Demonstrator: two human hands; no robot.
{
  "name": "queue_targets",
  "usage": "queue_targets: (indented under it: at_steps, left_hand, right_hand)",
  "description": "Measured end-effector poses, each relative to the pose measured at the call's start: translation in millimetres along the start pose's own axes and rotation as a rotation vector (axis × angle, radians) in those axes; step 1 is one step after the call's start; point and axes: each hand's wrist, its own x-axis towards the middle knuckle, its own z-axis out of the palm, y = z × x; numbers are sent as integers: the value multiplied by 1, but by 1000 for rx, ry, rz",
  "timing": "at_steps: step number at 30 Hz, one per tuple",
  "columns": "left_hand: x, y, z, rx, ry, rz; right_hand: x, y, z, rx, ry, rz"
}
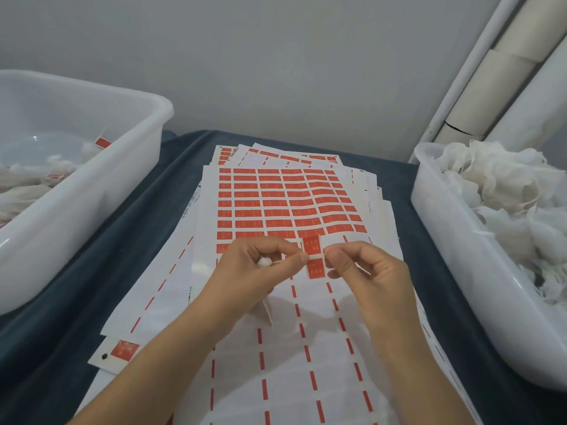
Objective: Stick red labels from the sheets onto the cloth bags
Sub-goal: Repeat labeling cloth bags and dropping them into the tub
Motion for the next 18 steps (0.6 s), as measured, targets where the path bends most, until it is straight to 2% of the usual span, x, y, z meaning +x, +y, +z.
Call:
queue_targets:
  at_steps: [9, 13, 18]
  left_hand:
    - [0, 0, 0, 55, -14, 40]
    - [-1, 0, 1, 92, -38, 70]
    - [1, 0, 0, 83, -41, 71]
  right_hand:
    - [1, -3, 0, 118, -136, 36]
    - [2, -2, 0, 92, -207, 70]
    - [4, 0, -2, 100, -152, 90]
